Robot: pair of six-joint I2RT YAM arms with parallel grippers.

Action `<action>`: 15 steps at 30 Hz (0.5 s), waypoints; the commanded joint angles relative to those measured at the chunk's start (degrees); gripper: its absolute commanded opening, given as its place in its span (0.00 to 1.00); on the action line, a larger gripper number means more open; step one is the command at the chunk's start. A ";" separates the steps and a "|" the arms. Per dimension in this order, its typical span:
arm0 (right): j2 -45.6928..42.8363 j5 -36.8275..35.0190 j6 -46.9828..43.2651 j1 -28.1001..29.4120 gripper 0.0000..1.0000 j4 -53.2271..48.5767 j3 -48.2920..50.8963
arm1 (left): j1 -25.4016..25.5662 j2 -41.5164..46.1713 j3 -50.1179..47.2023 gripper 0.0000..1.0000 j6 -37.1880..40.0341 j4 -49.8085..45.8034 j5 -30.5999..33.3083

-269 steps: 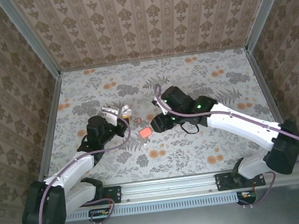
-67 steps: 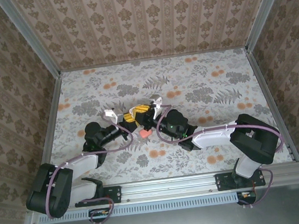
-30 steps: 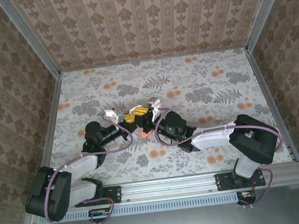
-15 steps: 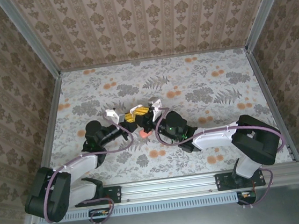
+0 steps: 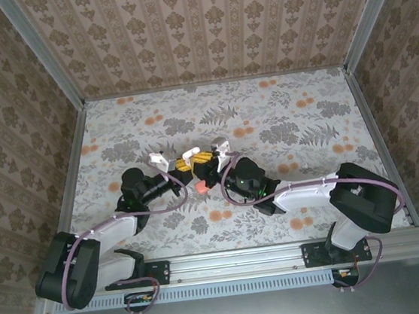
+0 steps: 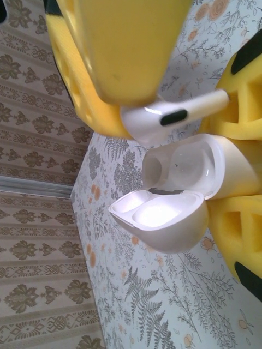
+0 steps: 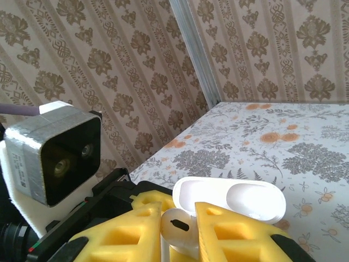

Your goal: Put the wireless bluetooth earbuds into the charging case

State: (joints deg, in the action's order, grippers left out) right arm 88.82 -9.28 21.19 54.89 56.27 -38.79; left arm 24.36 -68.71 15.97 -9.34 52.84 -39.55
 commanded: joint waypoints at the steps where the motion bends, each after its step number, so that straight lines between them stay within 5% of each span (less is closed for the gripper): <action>1: -2.96 -2.13 0.44 -0.22 0.21 -1.52 1.67 | 0.23 -1.14 1.00 0.12 1.56 0.67 1.53; 15: -10.45 -4.73 2.75 -1.52 0.21 -12.77 6.18 | 0.65 -4.41 1.08 0.12 1.61 2.34 1.19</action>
State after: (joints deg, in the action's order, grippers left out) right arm 82.06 -12.49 22.24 53.95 49.23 -33.39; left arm 24.69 -72.77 15.97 -9.15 53.15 -38.28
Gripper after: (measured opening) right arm 0.208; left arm 0.195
